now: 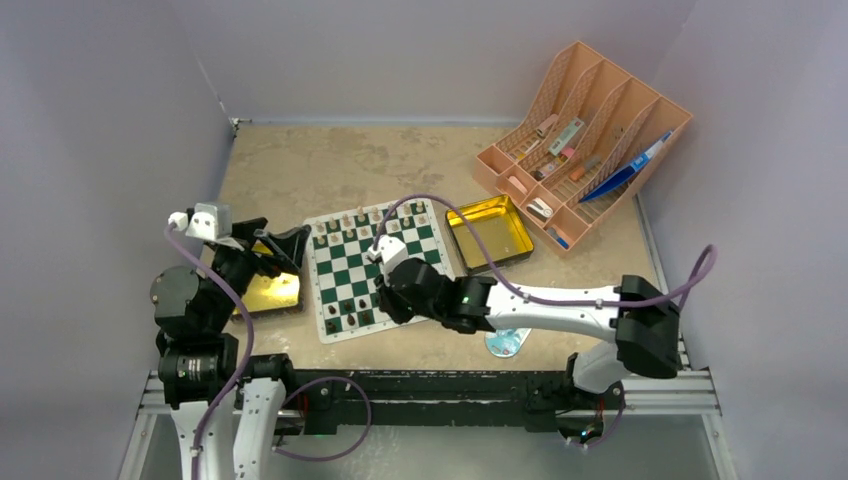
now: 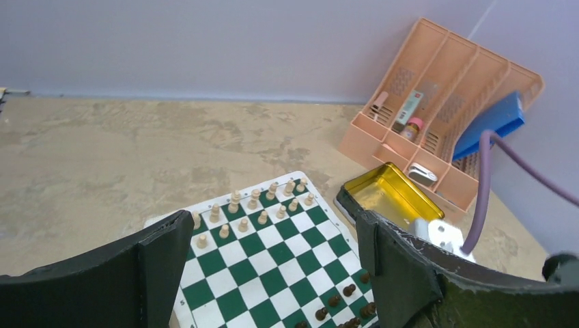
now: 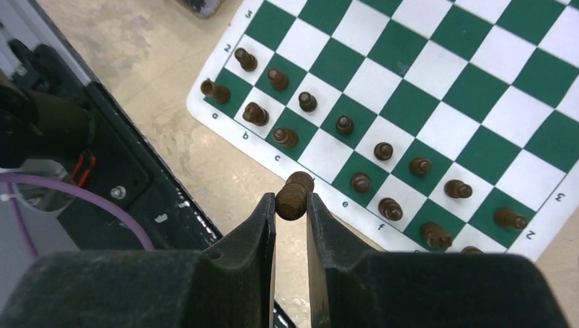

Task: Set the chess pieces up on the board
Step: Place the chess piece on the chessboard.

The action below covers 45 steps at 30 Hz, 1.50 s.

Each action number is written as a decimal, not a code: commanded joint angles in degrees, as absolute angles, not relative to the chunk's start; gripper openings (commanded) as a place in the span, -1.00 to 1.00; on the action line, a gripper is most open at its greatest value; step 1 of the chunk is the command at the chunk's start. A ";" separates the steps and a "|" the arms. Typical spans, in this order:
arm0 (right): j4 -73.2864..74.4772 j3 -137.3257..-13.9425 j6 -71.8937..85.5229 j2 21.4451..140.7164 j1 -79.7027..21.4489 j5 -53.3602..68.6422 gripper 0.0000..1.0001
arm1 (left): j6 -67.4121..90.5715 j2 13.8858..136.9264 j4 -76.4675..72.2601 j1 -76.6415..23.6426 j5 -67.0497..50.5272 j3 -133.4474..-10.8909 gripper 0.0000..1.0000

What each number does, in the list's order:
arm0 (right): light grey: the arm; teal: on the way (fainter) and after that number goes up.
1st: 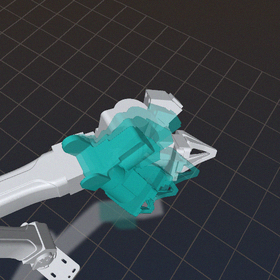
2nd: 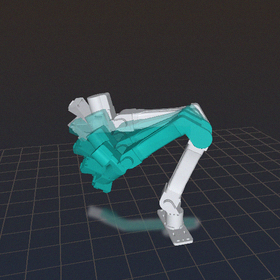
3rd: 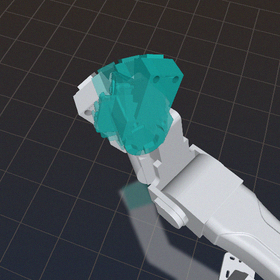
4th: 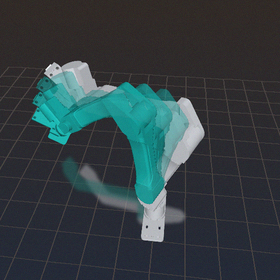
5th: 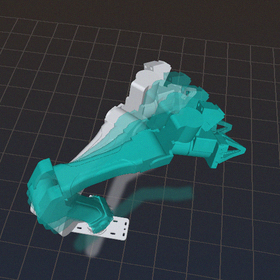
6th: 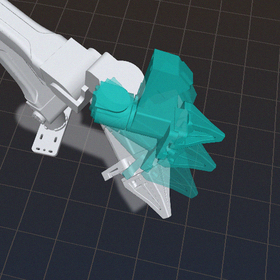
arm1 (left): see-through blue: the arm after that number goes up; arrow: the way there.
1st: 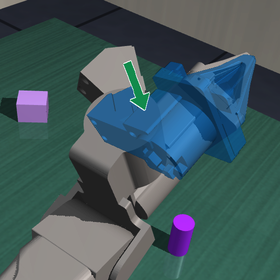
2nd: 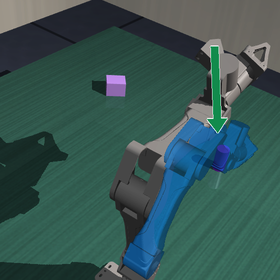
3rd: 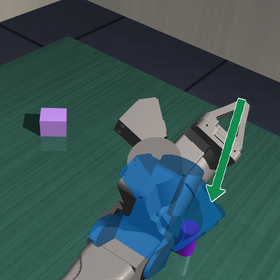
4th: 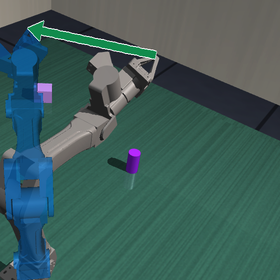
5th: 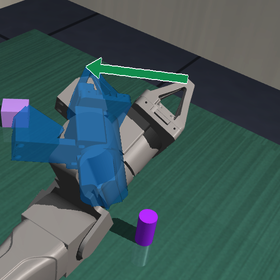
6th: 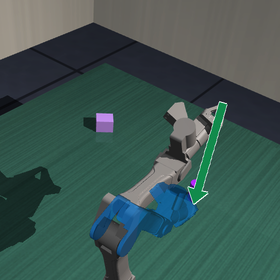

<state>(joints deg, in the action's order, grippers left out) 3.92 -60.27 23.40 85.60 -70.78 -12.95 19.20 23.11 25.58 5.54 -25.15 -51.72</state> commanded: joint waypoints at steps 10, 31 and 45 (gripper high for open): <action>0.67 -63.91 25.95 98.72 -73.65 -19.07 -0.64 | 21.60 23.10 33.01 5.36 -11.22 -59.44 0.82; 2.74 -67.19 28.40 103.18 -73.92 -19.59 -0.64 | 21.54 23.14 33.84 5.36 -9.93 -60.47 0.82; 4.34 -68.38 28.46 104.10 -73.91 -20.93 -0.63 | 21.53 23.29 33.71 5.36 -9.94 -60.38 0.82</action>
